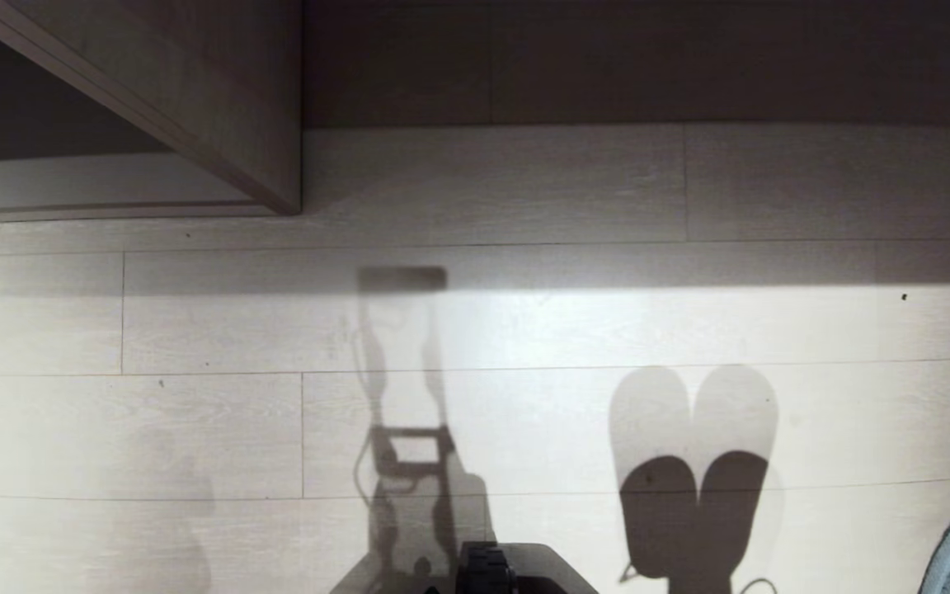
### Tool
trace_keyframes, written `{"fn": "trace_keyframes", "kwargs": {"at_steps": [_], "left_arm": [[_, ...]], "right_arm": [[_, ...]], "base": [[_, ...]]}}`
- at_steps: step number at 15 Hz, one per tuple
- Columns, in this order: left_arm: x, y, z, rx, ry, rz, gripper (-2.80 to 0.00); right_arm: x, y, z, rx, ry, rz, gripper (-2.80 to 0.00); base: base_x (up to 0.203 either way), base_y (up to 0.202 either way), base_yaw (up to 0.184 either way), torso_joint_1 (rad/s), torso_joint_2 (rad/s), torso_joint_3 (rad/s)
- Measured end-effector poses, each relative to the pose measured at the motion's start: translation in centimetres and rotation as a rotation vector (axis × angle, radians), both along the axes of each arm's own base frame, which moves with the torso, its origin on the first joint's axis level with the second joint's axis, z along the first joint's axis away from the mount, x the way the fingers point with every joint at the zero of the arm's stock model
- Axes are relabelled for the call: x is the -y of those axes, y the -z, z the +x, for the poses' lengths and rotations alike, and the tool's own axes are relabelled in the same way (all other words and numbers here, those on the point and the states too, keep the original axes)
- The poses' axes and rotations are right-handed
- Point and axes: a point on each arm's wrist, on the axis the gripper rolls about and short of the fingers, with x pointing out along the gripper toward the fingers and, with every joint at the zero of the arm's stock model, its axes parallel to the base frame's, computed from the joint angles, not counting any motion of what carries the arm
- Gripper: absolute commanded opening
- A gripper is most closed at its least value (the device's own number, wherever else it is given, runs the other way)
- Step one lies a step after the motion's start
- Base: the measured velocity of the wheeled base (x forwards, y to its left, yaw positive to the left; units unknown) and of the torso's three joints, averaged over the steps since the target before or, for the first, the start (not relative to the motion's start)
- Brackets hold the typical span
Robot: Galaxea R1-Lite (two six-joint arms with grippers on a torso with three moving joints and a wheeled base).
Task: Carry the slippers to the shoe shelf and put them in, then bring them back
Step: Place the slippers into the shoe cabinet
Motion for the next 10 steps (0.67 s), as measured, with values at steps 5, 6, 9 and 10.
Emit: {"fn": "trace_keyframes", "kwargs": {"at_steps": [5, 6, 9, 10], "left_arm": [[0.0, 0.0, 0.0, 0.0, 0.0, 0.0, -2.8], [0.0, 0.0, 0.0, 0.0, 0.0, 0.0, -2.8], [0.0, 0.0, 0.0, 0.0, 0.0, 0.0, -2.8], [0.0, 0.0, 0.0, 0.0, 0.0, 0.0, -2.8]], "right_arm": [[0.0, -0.01, 0.0, 0.0, 0.0, 0.002, -2.8], [0.0, -0.01, 0.0, 0.0, 0.0, 0.001, -2.8], [0.0, -0.01, 0.0, 0.0, 0.0, 0.0, -2.8], [0.0, -0.01, 0.0, 0.0, 0.0, 0.0, -2.8]], "base": [[0.0, 0.0, 0.0, 0.003, 0.0, 0.201], [0.0, 0.0, 0.0, -0.006, 0.01, 0.204], [0.0, 0.0, 0.0, 0.004, 0.0, 0.204], [0.0, 0.0, 0.0, 0.003, 0.0, 0.19]]}}
